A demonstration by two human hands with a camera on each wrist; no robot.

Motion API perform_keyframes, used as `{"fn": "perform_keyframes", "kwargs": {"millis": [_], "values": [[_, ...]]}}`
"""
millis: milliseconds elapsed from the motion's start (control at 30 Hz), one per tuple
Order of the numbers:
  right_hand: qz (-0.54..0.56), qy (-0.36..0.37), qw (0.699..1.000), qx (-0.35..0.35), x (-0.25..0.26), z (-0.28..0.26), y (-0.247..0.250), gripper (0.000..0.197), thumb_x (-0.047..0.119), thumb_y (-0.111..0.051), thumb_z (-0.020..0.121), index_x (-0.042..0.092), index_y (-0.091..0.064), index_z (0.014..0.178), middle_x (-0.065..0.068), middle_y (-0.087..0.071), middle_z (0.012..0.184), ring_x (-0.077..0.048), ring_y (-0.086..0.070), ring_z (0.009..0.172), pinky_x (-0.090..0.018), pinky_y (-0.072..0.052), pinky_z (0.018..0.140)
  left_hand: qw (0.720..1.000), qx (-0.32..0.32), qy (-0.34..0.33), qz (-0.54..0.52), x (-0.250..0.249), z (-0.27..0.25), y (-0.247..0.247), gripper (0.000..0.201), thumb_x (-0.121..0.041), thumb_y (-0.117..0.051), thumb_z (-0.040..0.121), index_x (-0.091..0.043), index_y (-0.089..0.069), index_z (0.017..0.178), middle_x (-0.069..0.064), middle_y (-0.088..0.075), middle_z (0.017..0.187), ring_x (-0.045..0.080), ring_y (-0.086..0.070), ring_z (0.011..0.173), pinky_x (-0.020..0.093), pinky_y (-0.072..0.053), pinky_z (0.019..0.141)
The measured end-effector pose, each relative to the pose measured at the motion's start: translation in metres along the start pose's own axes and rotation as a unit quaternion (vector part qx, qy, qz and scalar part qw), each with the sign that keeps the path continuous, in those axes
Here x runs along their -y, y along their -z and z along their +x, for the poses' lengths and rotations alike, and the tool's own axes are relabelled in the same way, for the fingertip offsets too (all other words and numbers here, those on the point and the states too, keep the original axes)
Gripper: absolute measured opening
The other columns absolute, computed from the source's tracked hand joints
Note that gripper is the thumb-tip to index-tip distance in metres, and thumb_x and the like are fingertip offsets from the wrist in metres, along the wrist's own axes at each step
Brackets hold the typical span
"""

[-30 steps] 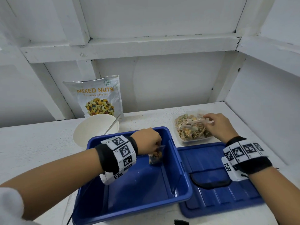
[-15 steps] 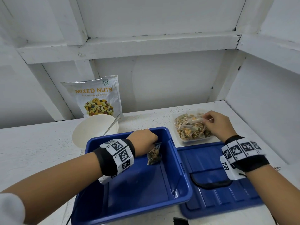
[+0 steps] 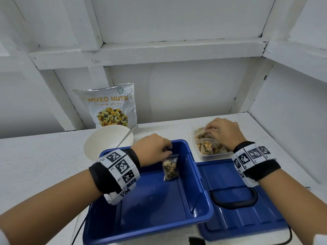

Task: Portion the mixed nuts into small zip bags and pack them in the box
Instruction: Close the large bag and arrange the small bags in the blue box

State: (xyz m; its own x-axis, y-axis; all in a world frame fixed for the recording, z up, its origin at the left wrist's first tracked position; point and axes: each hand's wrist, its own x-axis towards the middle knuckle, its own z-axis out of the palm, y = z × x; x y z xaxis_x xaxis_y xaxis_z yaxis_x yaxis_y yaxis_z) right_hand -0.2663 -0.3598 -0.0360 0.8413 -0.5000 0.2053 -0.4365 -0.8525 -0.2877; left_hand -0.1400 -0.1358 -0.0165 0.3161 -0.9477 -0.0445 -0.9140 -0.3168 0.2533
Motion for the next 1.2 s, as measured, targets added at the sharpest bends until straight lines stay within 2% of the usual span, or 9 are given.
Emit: {"fn": "perform_keyframes", "kwargs": {"millis": [133,267,367,433,500,633,833,1100,1200], "values": [[0.084,0.063,0.99,-0.092,0.014,-0.002,0.016,0.014,0.016,-0.055,0.091,0.012,-0.068,0.094,-0.002,-0.066,0.095,-0.019,-0.058,0.087,-0.043,-0.045,0.083,0.994,-0.079,0.001,-0.072,-0.002,-0.004,0.018,0.024,-0.026,-0.056,0.091,-0.013,-0.067,0.108,0.003,-0.07,0.099,0.014,-0.062,0.089,0.021,-0.045,0.079],[0.153,0.125,0.971,-0.132,0.046,-0.009,0.038,0.012,0.011,-0.056,0.09,0.006,-0.066,0.094,-0.003,-0.063,0.088,-0.011,-0.054,0.078,-0.011,-0.04,0.072,0.966,-0.189,0.003,-0.175,-0.01,-0.005,0.031,0.027,-0.024,-0.06,0.089,-0.011,-0.064,0.112,0.0,-0.068,0.099,0.007,-0.061,0.087,0.007,-0.042,0.075],[0.236,0.127,0.955,-0.125,0.069,-0.018,0.05,0.01,0.009,-0.057,0.09,0.008,-0.066,0.093,0.006,-0.06,0.083,0.003,-0.053,0.075,-0.002,-0.038,0.069,0.938,-0.241,-0.007,-0.249,-0.02,-0.008,0.04,0.03,-0.023,-0.061,0.088,-0.011,-0.061,0.116,-0.007,-0.062,0.097,-0.002,-0.058,0.085,0.003,-0.042,0.075],[0.28,0.117,0.946,-0.11,0.08,-0.024,0.055,0.009,0.011,-0.058,0.09,0.012,-0.066,0.092,0.013,-0.059,0.08,0.006,-0.054,0.075,-0.005,-0.039,0.068,0.918,-0.264,-0.013,-0.294,-0.024,-0.011,0.045,0.027,-0.022,-0.062,0.088,-0.011,-0.062,0.112,-0.011,-0.062,0.093,-0.008,-0.058,0.084,0.003,-0.044,0.078],[0.311,0.111,0.939,-0.091,0.087,-0.029,0.06,0.009,0.012,-0.058,0.09,0.018,-0.065,0.091,0.016,-0.06,0.08,0.001,-0.057,0.077,-0.01,-0.043,0.067,0.904,-0.283,-0.014,-0.319,-0.024,-0.015,0.048,0.017,-0.018,-0.061,0.088,-0.012,-0.064,0.103,-0.016,-0.062,0.088,-0.012,-0.057,0.081,0.004,-0.043,0.078],[0.343,0.113,0.93,-0.066,0.097,-0.038,0.065,0.011,0.014,-0.057,0.09,0.024,-0.063,0.088,0.015,-0.062,0.08,-0.004,-0.058,0.077,-0.022,-0.047,0.072,0.892,-0.293,-0.026,-0.344,-0.025,-0.02,0.051,0.009,-0.012,-0.06,0.088,-0.021,-0.062,0.086,-0.016,-0.061,0.08,-0.007,-0.057,0.075,0.009,-0.046,0.073],[0.374,0.092,0.922,-0.047,0.098,-0.044,0.061,0.012,0.019,-0.061,0.088,0.03,-0.06,0.09,0.011,-0.064,0.085,-0.009,-0.063,0.083,-0.027,-0.051,0.077,0.889,-0.331,-0.029,-0.317,-0.023,-0.024,0.048,0.01,-0.012,-0.059,0.089,-0.021,-0.061,0.086,-0.017,-0.059,0.075,-0.006,-0.056,0.072,0.007,-0.043,0.066],[0.335,0.107,0.932,-0.082,0.099,-0.046,0.057,0.017,0.014,-0.059,0.089,0.028,-0.059,0.081,0.016,-0.06,0.073,0.003,-0.058,0.073,-0.008,-0.044,0.064,0.881,-0.323,-0.03,-0.344,-0.021,-0.028,0.049,0.021,-0.01,-0.058,0.09,-0.029,-0.057,0.08,-0.014,-0.059,0.075,-0.004,-0.056,0.071,0.012,-0.047,0.068],[0.315,0.124,0.935,-0.105,0.099,-0.046,0.056,0.011,0.01,-0.059,0.089,0.019,-0.061,0.083,0.017,-0.059,0.073,0.003,-0.058,0.073,-0.005,-0.043,0.065,0.882,-0.303,-0.031,-0.361,-0.021,-0.03,0.048,0.023,-0.008,-0.058,0.089,-0.03,-0.056,0.085,-0.01,-0.062,0.08,0.005,-0.061,0.076,0.022,-0.051,0.074]]}}
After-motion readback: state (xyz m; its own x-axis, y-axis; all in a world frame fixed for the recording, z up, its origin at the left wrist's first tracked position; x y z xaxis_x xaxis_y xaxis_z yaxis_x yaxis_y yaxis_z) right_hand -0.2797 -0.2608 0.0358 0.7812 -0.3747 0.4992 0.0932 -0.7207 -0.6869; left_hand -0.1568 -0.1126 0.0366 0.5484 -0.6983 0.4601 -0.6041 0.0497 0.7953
